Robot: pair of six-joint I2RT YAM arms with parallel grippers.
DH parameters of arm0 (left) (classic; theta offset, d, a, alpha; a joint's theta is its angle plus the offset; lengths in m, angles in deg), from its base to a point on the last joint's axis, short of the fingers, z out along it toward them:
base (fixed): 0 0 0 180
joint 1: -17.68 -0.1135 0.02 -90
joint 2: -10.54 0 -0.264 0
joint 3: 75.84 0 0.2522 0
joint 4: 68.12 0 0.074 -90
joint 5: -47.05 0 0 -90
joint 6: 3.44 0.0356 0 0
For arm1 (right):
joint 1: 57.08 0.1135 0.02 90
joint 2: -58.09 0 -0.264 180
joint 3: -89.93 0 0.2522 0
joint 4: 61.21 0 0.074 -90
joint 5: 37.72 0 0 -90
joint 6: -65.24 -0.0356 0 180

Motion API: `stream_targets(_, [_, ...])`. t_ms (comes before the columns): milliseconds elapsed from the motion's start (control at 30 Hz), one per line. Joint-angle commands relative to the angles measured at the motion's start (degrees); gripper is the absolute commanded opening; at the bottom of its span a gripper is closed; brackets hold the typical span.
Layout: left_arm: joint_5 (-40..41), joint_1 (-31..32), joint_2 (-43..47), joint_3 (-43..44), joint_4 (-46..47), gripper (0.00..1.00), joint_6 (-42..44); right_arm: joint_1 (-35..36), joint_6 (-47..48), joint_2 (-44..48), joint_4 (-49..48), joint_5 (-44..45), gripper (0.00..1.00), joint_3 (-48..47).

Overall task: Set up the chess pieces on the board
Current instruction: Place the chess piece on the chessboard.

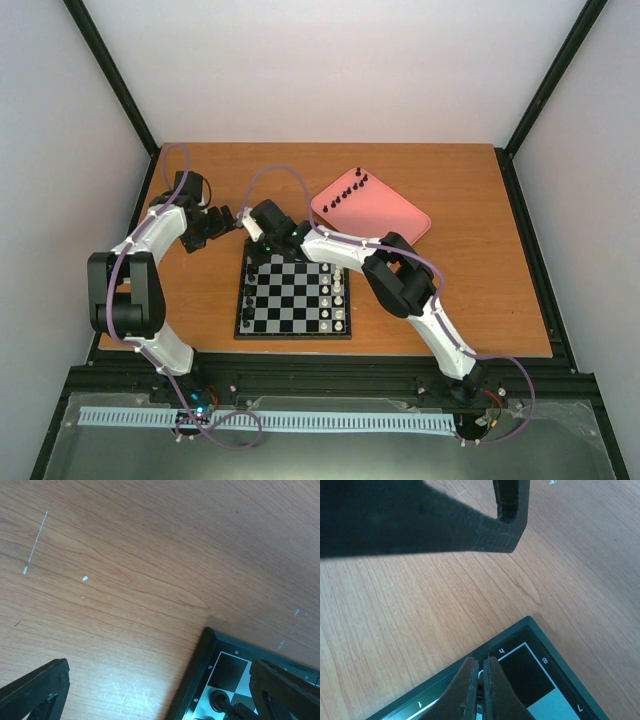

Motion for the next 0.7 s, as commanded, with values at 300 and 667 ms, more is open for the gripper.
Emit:
stream_targets(300, [-0.49, 0.21, 0.72, -0.02, 1.07, 1.00, 0.50, 0.62, 0.92, 1.79, -1.63, 1.42, 0.09, 3.51])
stream_targets(667, [-0.61, 0.18, 1.54, -0.10, 0.63, 1.00, 0.00, 0.62, 1.35, 4.67, -0.92, 2.27, 0.12, 5.63])
